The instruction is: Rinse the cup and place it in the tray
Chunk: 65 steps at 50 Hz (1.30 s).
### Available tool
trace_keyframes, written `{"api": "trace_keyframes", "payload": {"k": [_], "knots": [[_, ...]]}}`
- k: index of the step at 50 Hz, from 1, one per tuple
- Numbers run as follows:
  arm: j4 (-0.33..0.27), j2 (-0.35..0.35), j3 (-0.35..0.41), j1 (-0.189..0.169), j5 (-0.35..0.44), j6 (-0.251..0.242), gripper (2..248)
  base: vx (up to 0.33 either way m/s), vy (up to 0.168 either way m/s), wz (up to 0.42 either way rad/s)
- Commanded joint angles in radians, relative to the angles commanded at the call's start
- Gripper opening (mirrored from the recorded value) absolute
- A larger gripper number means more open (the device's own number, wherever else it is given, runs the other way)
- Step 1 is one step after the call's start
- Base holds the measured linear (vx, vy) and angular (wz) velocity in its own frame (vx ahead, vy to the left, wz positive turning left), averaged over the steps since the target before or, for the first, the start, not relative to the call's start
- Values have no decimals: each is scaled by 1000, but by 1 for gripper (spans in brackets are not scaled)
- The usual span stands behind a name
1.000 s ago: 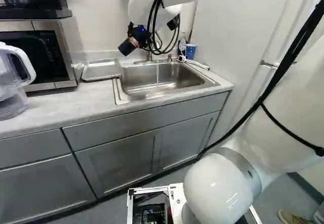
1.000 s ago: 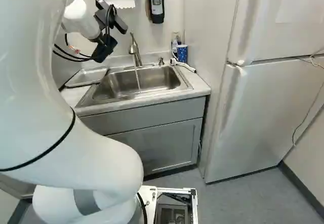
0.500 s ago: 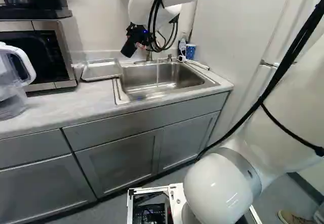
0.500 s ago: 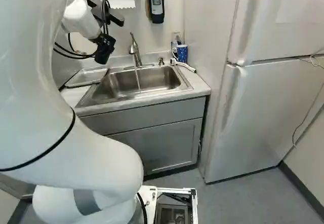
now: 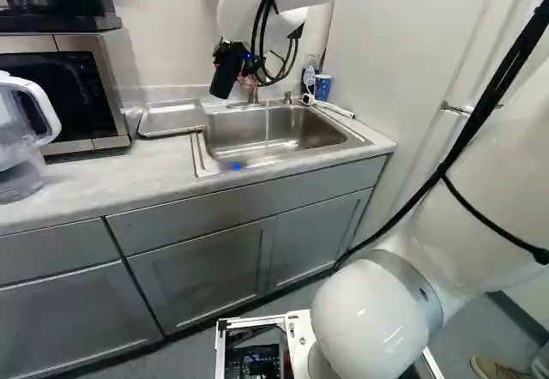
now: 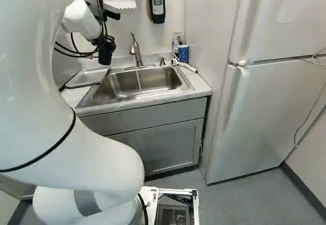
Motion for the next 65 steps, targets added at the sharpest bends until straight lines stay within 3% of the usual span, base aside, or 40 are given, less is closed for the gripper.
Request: {"api": "trace_keyframes", "payload": {"k": [36,52,65], "knots": [[0,0,0,0,0,-380,120,0,0,0],[0,-3,-3,2,0,-382,120,0,0,0],[0,-29,-27,33,0,-382,120,0,0,0]]}}
